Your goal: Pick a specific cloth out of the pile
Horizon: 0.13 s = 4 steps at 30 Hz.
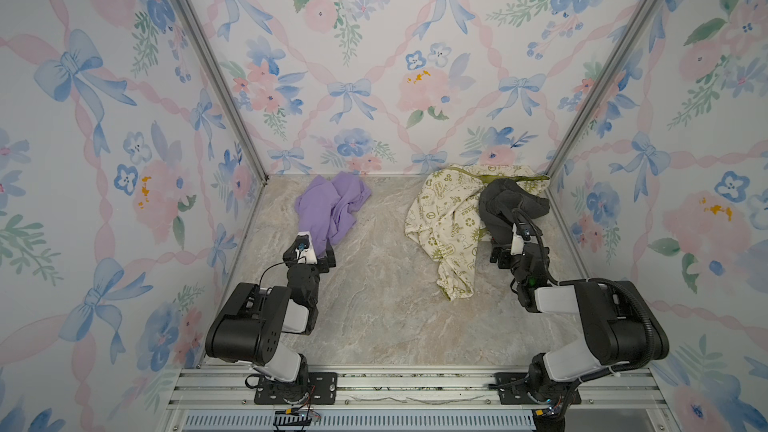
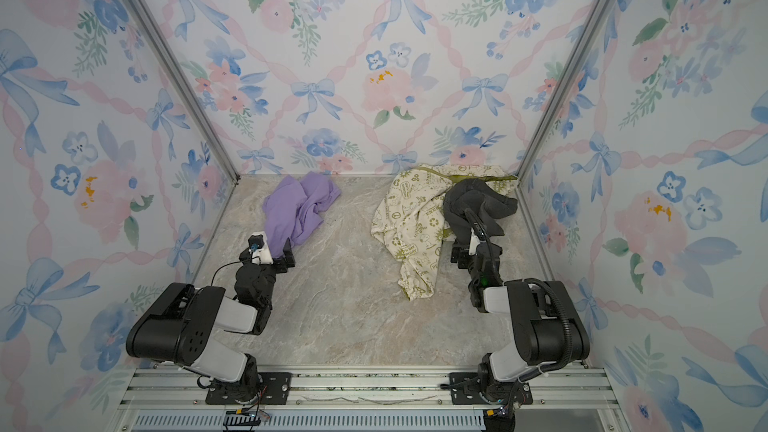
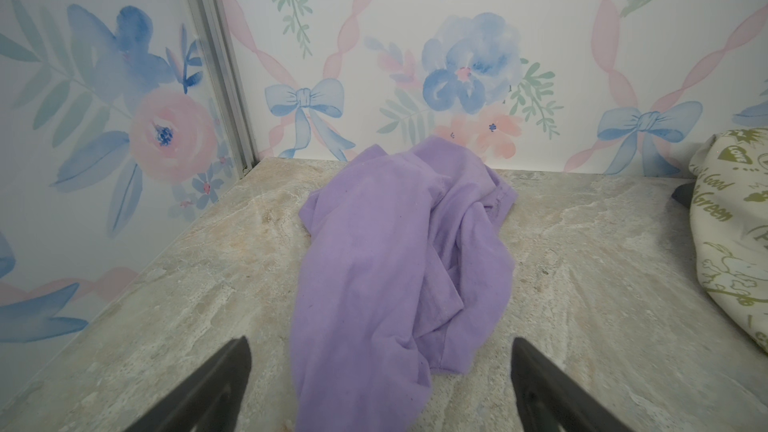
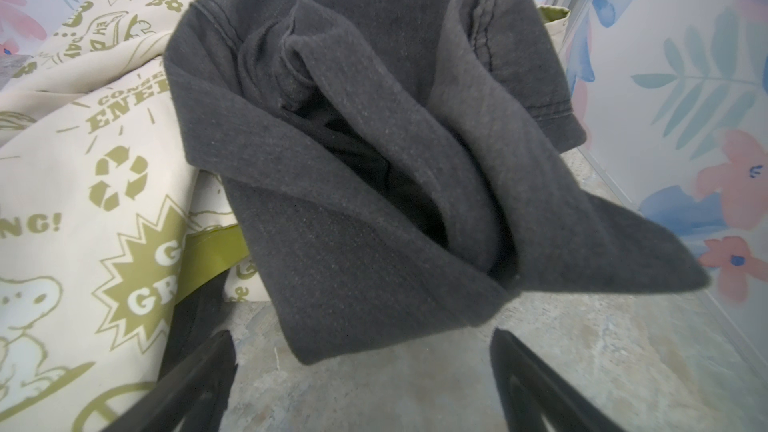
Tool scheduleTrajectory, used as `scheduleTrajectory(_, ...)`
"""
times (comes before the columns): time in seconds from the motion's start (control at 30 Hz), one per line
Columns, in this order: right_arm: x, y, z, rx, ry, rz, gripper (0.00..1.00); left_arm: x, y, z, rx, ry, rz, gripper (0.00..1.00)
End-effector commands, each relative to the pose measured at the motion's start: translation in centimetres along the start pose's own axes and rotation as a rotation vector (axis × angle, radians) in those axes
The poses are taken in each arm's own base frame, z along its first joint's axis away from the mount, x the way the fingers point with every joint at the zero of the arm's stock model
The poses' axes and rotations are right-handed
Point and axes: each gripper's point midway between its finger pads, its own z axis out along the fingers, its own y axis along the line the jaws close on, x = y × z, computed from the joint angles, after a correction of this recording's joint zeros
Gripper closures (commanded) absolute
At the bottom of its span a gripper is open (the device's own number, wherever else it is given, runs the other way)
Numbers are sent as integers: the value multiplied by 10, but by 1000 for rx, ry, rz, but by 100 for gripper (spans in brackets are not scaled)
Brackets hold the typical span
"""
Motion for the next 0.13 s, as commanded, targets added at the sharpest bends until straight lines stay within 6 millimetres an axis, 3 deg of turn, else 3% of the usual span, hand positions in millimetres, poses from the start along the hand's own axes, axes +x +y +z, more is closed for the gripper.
scheduleTrajectory(0.0, -12, 2, 2, 3, -40, -8, 3, 0, 0, 5, 2, 4, 15, 2)
scheduleTrajectory(0.1, -13, 2, 2, 3, -41, -8, 3, 0, 0, 4, 1, 4, 17, 2)
